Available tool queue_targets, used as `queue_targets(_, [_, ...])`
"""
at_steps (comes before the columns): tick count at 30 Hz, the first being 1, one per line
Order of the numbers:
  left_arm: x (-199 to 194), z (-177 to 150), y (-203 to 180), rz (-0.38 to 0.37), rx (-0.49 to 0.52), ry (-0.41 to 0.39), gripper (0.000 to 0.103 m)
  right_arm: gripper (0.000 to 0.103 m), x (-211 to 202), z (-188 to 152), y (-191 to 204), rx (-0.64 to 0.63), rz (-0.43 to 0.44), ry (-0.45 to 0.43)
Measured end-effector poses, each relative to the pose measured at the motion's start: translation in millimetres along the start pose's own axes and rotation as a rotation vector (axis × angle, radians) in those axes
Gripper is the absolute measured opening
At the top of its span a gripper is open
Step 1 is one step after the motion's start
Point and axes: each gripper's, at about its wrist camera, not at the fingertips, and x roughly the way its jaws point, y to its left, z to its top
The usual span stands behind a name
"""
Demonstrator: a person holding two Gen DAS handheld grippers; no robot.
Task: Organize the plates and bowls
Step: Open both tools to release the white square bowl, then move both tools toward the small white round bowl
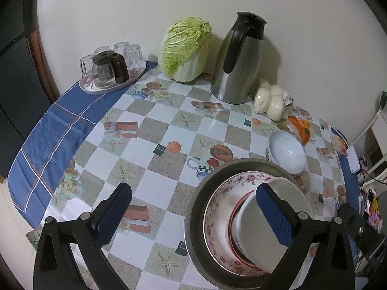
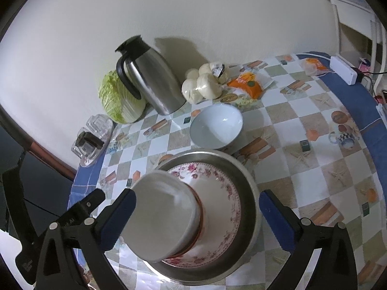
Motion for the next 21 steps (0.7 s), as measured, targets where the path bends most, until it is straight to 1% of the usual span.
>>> queue_targets(5, [-11.0,2.1,-7.4,-0.025,0.011,-0.010,0.102,0.103,-11.6,7.4,-16.7,0.021,-0.028,-0.023])
queue_targets(11, [-24.2,6.1,-21.9,-0.100,0.016,-0.053,0.102,0.103,-28.3,18.6,-41.6,0.063,-0.051,-0.067])
queue_targets(13, [-26.3,7.5,-30.4,-0.119,0.030,-0.063,0.102,0.103,-32.6,23.2,-49.3,0.071,-0.063,-0.081])
queue_targets(18, [-27.5,17.7,-53.5,-0.132,0.085,-0.090,0.102,0.103,-38.5,35.1,-67.8,0.094,-0.107,-0.111])
queue_targets(21, [-21.5,26.8,-64.7,-0.151,0.114,-0.073,0.102,0.103,-35.7,41.9,-74.1,0.094,-0.118,-0.115])
